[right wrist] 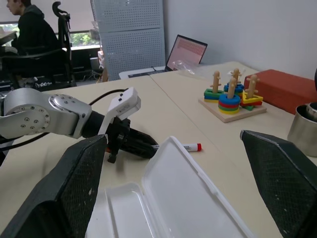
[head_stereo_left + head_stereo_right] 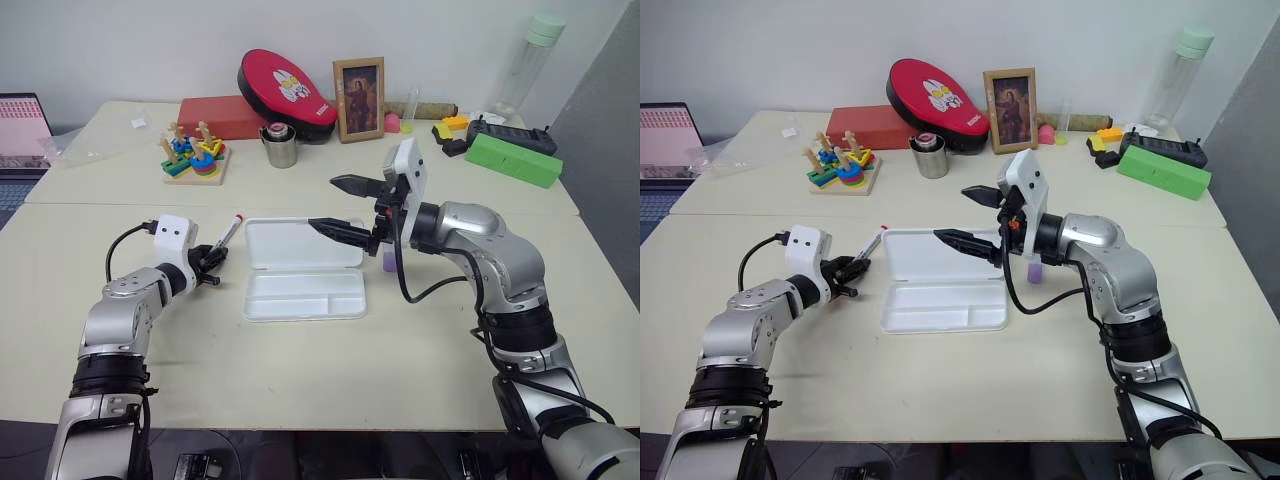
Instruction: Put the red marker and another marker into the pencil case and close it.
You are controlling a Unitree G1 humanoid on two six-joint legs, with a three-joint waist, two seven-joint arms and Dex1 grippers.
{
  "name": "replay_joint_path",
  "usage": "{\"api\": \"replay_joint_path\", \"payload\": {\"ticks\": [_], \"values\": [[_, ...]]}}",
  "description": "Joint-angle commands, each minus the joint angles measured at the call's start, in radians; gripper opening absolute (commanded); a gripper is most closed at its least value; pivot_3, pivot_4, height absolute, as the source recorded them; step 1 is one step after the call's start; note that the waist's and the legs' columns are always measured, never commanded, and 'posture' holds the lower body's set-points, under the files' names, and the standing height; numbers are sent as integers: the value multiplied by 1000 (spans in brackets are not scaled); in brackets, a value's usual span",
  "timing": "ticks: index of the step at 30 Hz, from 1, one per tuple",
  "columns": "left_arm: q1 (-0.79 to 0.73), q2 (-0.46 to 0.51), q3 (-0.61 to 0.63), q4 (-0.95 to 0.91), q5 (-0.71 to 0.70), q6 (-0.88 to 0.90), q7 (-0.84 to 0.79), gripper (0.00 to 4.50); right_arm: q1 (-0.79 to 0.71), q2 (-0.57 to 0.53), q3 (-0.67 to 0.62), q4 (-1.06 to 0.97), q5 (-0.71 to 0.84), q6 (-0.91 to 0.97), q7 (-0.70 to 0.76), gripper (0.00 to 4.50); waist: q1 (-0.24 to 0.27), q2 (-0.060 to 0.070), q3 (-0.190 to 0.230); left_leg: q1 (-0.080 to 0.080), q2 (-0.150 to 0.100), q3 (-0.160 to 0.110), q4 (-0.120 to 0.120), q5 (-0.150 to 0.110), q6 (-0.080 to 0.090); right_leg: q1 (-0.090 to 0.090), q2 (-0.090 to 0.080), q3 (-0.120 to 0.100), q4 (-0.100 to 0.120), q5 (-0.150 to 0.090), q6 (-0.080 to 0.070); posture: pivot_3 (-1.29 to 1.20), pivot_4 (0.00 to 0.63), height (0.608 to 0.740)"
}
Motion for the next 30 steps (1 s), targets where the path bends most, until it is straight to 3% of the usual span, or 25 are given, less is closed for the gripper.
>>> {"api": "replay_joint_path", "payload": {"ticks": [1,8,13,21,25,30], "values": [[15,-5,59,15,7,8,60,443,-35,-11,-28,1,15,-35,-2,4500,-2,0,0,0,0,0,0,0,0,0,0,0,0,0,0,0,150,740],[4,-22,86,-7,19,-67,102,440,-56,-19,-62,11,63,-40,14,4500,-3,0,0,0,0,0,0,0,0,0,0,0,0,0,0,0,150,740],[-74,-19,132,-207,-108,-112,-3,440,-55,-65,-124,-39,169,18,45,4500,9,-1,0,-1,0,-1,0,0,0,-1,0,-1,0,0,0,0,150,740],[-83,165,-62,-510,-260,-30,-460,440,-18,-199,-162,-100,259,73,113,4500,4,1,1,-1,0,0,-1,0,0,0,0,0,-1,0,0,0,150,740],[-63,276,-255,-489,-127,-97,-637,440,17,-271,-142,-103,222,50,126,4500,-2,3,2,-1,0,1,-1,0,0,0,0,1,-2,0,0,0,150,740],[-105,286,-386,-320,29,-228,-724,440,64,-312,-112,-131,182,32,113,4500,-5,3,3,-1,0,2,0,0,0,-2,1,2,-1,-3,2,0,150,740]]}}
